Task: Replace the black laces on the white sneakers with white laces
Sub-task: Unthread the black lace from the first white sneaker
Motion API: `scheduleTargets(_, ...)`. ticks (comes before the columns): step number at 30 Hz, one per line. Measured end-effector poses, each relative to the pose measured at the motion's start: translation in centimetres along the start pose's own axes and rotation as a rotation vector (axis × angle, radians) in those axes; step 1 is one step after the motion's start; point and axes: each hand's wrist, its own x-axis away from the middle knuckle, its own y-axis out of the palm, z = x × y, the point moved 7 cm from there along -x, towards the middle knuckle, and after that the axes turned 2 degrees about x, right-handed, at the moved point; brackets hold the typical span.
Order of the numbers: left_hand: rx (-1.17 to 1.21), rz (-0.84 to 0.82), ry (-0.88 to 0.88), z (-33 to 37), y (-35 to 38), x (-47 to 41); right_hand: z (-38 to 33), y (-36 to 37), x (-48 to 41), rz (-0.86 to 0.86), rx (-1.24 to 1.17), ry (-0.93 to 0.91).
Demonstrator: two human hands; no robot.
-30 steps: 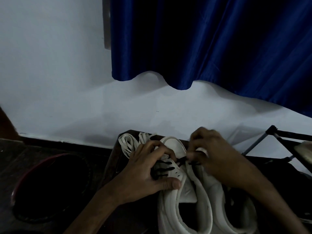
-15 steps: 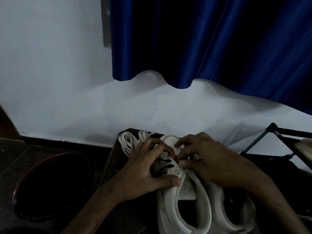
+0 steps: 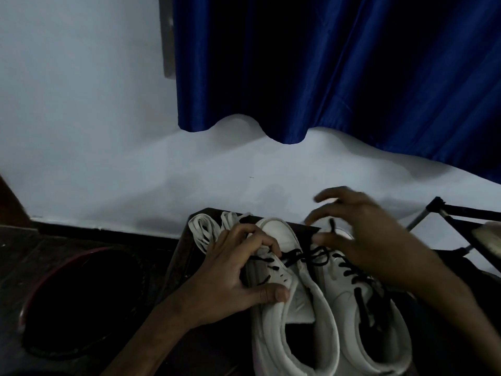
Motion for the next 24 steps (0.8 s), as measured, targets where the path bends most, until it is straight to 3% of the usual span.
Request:
scheduleTargets(3,-0.002,-0.007,0.000,0.0,0.2,-0.2,-2.5,2.9,-0.3,-0.153,-0.063,-0.120)
scheduleTargets(8,-0.006,0.007,0.009,0.0,0.2,0.0,-2.1,3.6,-0.9,-0.117,0.020,-0.059)
scheduleTargets(11,0.002,0.033,0.035,0.2,0.0,0.0,1.1,0.7,-1.0,0.091,0.127,0.046)
scheduleTargets(13,0.003,0.034,0.046,0.3,-0.1,0.0,3.2,-2.2,-0.4,0.272,0.003,0.089)
scheduleTargets(14,0.001,0.034,0.050,0.3,-0.1,0.0,3.7,-2.9,-0.2,0.263,-0.061,0.091)
scheduleTargets(18,0.013,0.041,0.053,0.3,-0.1,0.2,3.0,-0.5,0.1,-0.129,-0.116,0.052)
scheduleTargets(20,0.030,0.068,0.044,0.2,-0.1,0.3,2.6,0.8,0.2,-0.232,-0.102,0.044)
scheduleTargets(22,0.043,0.152,0.040,0.3,-0.6,-0.1,2.4,1.0,-0.1,-0.192,-0.114,0.028)
scheduleTargets(24,0.058,0.226,0.066,0.9,-1.1,-0.9,1.9,0.5,-0.9,-0.043,-0.141,-0.027)
